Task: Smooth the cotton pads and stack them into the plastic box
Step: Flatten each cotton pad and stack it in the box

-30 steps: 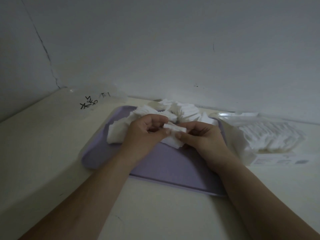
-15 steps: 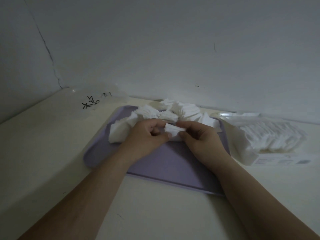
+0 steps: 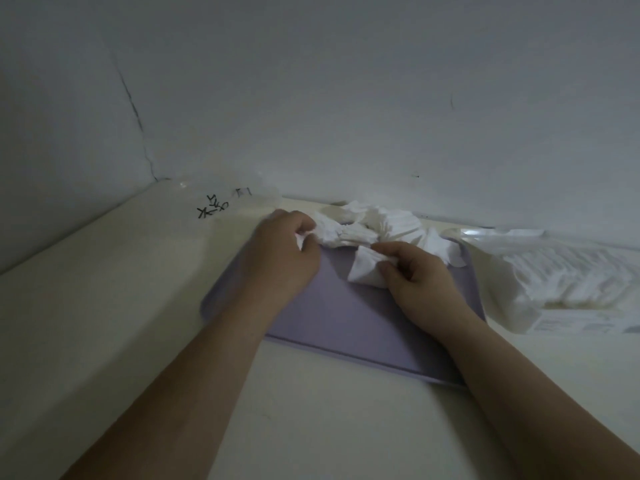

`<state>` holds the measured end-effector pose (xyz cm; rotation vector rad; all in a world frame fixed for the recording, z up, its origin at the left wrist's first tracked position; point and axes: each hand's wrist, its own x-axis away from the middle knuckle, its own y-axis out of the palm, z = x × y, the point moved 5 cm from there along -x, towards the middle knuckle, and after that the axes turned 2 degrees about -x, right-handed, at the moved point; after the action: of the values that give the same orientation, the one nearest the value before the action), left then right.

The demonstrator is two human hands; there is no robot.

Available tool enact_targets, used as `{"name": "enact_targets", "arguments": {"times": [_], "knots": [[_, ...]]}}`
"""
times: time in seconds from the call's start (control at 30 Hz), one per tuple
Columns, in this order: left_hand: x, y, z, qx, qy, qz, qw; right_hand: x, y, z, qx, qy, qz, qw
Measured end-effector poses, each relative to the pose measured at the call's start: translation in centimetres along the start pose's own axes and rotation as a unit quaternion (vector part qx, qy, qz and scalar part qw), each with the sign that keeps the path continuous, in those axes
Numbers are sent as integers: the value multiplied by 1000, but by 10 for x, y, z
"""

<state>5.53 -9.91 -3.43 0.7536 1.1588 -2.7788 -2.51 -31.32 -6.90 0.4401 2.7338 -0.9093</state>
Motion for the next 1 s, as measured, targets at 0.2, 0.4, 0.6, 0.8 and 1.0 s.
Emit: {"name": "enact_targets", "arguments": {"times": [0.2,0.4,0.6,0.8,1.0], "knots": [[7,-6,-26,-188,-105,-172,961,3,-1,0,-40,20,11,999],[19,24,6,-43,-19,-183,982,3,-5,4,-82,41,48,995],[24,34,10,61,15,-222,973,5,-16,4,-112,60,102,987],[19,32,9,57,49,-168,983,6,-19,7,-140,80,119,980],[17,30,7,57,36,-211,975,5,-17,10,-137,88,112,980]]}}
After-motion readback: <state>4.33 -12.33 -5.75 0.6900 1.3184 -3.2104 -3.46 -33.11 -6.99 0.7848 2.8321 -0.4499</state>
